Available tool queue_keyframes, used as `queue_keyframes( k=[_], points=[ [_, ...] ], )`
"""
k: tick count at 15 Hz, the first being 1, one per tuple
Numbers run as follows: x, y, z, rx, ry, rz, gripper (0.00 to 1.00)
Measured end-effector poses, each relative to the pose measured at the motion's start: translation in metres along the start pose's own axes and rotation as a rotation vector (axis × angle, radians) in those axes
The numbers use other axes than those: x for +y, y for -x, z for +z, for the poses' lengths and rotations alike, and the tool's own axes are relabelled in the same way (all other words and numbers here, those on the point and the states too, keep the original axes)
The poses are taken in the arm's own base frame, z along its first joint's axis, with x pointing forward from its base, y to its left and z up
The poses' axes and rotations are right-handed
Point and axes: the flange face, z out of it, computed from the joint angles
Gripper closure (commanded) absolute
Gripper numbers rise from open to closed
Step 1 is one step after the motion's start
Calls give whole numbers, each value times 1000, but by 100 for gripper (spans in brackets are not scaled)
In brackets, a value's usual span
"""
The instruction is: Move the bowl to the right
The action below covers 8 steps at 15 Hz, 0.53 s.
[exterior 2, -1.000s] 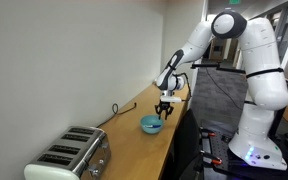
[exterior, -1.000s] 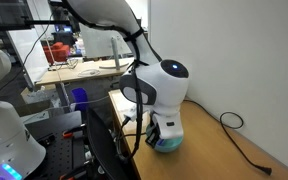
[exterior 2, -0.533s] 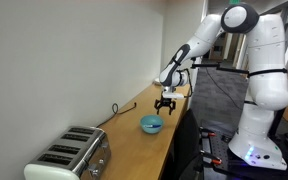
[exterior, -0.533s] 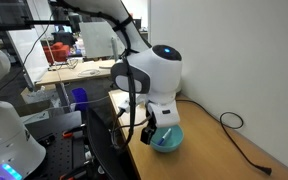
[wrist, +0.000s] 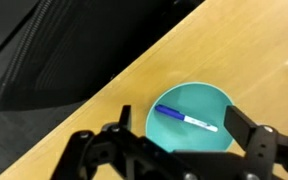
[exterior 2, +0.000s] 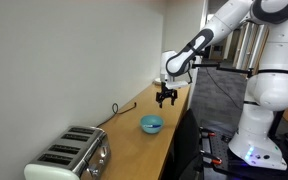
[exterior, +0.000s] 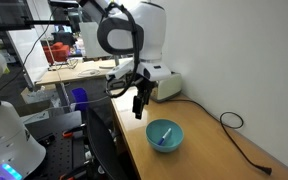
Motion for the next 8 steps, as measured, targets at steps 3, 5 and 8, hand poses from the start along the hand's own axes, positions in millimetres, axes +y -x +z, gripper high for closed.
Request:
queue_keyframes(
  k=[3,5,8],
  points=[
    [-26,24,-33,22,44,-132,0],
    [-40,39,-49,45,61,-201,0],
    [-54,47,-64,83,76,-294,0]
  ],
)
